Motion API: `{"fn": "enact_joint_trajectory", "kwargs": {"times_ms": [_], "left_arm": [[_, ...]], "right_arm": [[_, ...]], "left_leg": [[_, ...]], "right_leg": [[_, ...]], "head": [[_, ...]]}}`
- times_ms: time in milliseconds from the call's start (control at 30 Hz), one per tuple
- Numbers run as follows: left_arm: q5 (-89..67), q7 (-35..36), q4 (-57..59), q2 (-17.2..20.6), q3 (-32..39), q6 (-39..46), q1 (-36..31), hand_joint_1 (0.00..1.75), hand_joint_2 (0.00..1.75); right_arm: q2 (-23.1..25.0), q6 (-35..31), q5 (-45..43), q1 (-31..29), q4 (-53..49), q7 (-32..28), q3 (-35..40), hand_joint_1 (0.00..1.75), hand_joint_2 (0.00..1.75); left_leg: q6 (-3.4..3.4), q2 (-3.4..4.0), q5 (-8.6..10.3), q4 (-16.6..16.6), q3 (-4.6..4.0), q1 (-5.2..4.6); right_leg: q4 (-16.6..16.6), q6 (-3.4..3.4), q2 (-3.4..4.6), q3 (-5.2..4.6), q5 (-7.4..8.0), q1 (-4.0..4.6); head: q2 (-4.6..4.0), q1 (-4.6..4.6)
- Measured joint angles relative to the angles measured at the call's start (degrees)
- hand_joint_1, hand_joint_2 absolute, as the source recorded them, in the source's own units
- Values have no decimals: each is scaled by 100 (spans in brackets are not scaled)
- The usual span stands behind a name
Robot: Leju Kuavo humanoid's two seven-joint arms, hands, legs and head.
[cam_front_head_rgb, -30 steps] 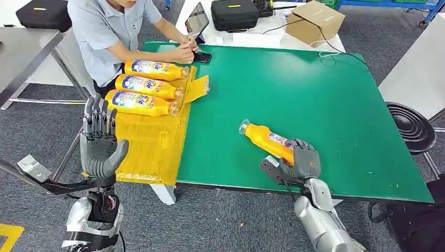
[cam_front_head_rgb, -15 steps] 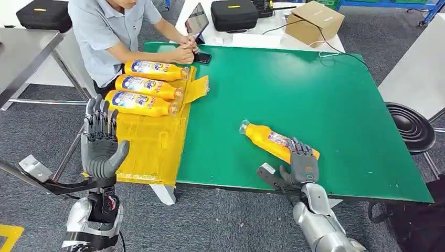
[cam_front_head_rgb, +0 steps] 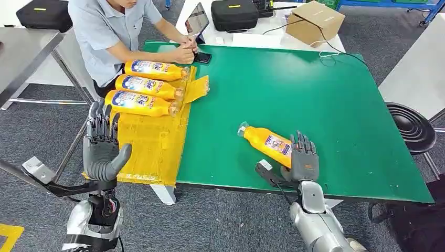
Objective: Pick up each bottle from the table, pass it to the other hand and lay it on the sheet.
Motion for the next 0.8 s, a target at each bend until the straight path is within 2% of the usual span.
{"fn": "enact_joint_trajectory", "kwargs": {"times_ms": [167, 333, 400, 633, 800], "left_arm": [[-48, 26, 0, -7, 46, -42, 10, 0, 175], [-109, 77, 0, -17, 48, -81, -45, 0, 175], [-118, 87, 2, -17, 48, -83, -79, 0, 175], [-142, 103, 15, -17, 37, -118, -189, 0, 175], [-149, 109, 26, -11, -2, -129, -243, 0, 175]], "right_arm": [[22, 232, -59, 116, -240, 90, -74, 0, 175], [28, 737, -499, 6, -209, 125, -359, 0, 175], [24, 756, -568, -33, -142, 79, -465, 0, 175], [-15, 883, -866, -225, 219, 125, -802, 0, 175], [-50, 899, -1102, -352, 453, -136, -1001, 0, 175]], "left_leg": [[0, 1, -1, 0, -1, 0], [0, 1, -1, 0, 4, 1], [1, -1, -2, -1, 8, 0], [2, 2, -1, -1, 19, 0], [3, 3, -2, -1, 30, 0]], "right_leg": [[0, 0, 0, -3, 0, 0], [-3, -2, 0, -9, -2, 1], [-5, -4, -1, -54, -3, 0], [-13, -2, 1, -41, 0, 0], [-20, -2, 1, -27, 0, 1]], "head": [[0, 0], [0, 0], [0, 2], [0, 2], [0, 2]]}}
